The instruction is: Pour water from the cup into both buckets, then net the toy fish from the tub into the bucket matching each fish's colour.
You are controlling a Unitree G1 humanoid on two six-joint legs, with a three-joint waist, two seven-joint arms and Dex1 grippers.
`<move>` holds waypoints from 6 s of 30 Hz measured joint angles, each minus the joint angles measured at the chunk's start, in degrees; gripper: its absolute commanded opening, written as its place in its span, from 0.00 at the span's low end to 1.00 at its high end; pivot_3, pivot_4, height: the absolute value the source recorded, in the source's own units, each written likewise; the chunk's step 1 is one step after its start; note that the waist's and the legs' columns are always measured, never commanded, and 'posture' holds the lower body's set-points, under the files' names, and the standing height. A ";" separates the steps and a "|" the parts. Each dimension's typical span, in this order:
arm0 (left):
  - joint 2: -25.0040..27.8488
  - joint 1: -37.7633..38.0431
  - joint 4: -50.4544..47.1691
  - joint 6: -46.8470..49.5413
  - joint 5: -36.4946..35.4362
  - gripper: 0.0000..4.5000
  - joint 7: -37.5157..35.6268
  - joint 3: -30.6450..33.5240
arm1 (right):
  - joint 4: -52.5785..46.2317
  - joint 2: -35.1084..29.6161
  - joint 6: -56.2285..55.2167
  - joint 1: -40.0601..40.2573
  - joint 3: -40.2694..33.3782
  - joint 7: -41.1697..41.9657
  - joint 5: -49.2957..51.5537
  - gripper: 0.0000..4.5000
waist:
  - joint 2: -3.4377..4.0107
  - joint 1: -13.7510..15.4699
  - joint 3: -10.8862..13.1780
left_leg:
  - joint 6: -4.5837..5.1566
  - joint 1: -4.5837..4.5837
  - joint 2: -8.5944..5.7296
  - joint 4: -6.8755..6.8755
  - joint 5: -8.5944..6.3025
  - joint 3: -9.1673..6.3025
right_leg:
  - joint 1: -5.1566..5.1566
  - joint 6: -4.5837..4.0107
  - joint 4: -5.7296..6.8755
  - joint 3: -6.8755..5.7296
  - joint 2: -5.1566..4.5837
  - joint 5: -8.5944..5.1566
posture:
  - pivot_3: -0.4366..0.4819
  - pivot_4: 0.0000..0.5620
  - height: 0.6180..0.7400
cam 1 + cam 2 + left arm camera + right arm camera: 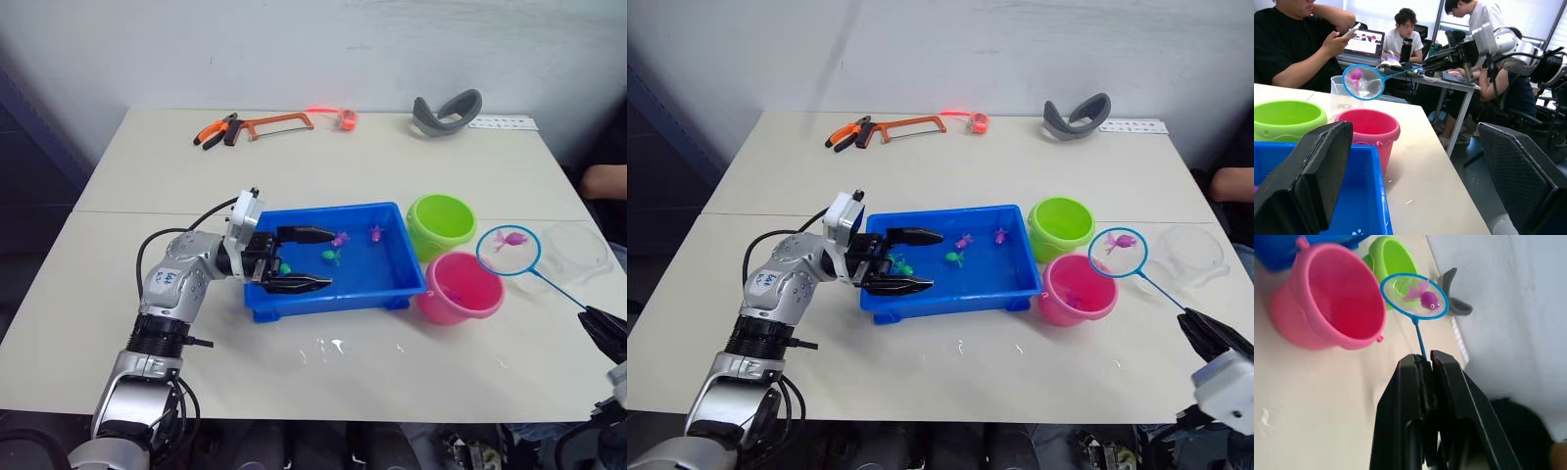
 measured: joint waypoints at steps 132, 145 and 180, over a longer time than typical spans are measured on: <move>8.91 10.94 -11.38 4.18 -0.90 0.98 13.76 11.37 | -2.99 -6.92 114.53 -68.43 46.38 -47.96 54.01 0.00 | 0.01 -0.07 0.00 | 0.12 -0.60 -0.09 0.12 -0.01 -0.32 | -0.25 0.00 0.01 -0.67 -0.61 -0.01 | 0.48 0.27 1.00; 12.11 10.88 -10.64 3.44 -1.41 0.98 8.99 11.78 | -3.44 -0.72 117.46 -68.42 43.81 -45.81 50.67 0.00 | 0.01 -0.24 0.00 | 0.11 -0.96 -0.14 0.12 0.12 -0.07 | -0.89 0.00 0.43 -0.43 -0.39 -0.01 | 0.48 0.27 1.00; 11.67 10.81 -9.44 2.71 -1.42 0.98 10.88 12.09 | 10.61 9.32 117.74 -72.19 32.88 -63.98 70.02 0.00 | 0.01 -1.64 0.00 | 0.14 -1.00 -0.14 0.07 0.14 0.01 | -1.03 0.00 0.52 -0.30 -0.43 -0.02 | 0.48 0.27 1.00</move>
